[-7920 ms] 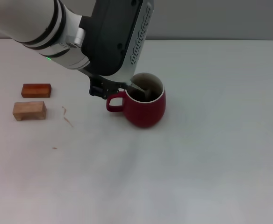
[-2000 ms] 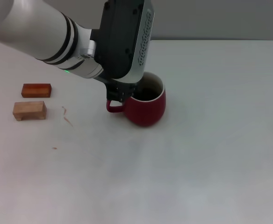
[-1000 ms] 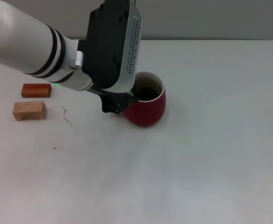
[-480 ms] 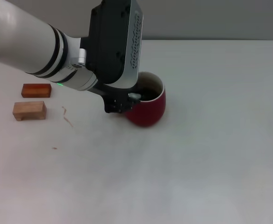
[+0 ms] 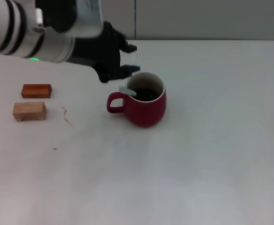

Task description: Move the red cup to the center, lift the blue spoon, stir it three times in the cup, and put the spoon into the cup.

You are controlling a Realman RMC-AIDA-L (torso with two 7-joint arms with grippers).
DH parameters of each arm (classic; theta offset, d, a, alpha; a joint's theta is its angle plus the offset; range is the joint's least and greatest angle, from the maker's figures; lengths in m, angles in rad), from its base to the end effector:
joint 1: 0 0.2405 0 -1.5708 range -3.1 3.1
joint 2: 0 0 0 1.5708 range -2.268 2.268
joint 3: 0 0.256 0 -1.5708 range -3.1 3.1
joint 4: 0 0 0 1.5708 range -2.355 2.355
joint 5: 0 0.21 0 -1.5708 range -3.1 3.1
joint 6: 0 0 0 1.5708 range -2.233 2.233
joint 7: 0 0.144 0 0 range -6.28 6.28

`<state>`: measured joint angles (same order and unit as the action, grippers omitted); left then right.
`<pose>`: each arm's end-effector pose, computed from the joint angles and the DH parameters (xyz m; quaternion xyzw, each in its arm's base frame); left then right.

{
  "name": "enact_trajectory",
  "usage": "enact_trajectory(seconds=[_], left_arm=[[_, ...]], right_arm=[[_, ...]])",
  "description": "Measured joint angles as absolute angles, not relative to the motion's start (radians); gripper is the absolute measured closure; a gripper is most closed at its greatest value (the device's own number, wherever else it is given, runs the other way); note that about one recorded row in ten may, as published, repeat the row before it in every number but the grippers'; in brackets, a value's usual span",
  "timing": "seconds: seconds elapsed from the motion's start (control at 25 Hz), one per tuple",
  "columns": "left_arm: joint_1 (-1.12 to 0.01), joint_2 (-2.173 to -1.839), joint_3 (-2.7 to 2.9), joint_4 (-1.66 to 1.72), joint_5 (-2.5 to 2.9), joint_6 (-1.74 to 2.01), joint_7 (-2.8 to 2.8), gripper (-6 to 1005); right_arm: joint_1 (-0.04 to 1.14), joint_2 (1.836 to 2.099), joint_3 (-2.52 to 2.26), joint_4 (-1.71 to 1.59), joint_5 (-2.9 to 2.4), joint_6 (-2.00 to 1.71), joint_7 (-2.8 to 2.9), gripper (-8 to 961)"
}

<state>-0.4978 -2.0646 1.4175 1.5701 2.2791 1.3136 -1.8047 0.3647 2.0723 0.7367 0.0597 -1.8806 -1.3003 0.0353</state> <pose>-0.1164 0.3590 0.0173 -0.9705 0.0990 0.0362 0.2169 0.3831 0.2921 0.0402 -0.5799 0.2316 0.2433 0.7422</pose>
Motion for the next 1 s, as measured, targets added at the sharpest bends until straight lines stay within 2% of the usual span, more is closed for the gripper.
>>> enact_trajectory(seconds=[0.4,0.76,1.0], left_arm=[[-0.432,-2.063,1.019,1.36,1.639,1.311,-1.685,604],[-0.446,-2.061,0.717,0.792,1.199,1.203,-1.442,603],[-0.444,-2.063,0.598,0.585,1.055,1.154,-1.174,603]], right_arm=[[0.378,2.07,0.748,0.039,-1.873,-1.303,0.035,402],[0.373,2.069,0.794,0.005,-1.871,-1.318,0.04,402],[0.367,2.069,0.815,-0.018,-1.871,-1.375,0.038,402]])
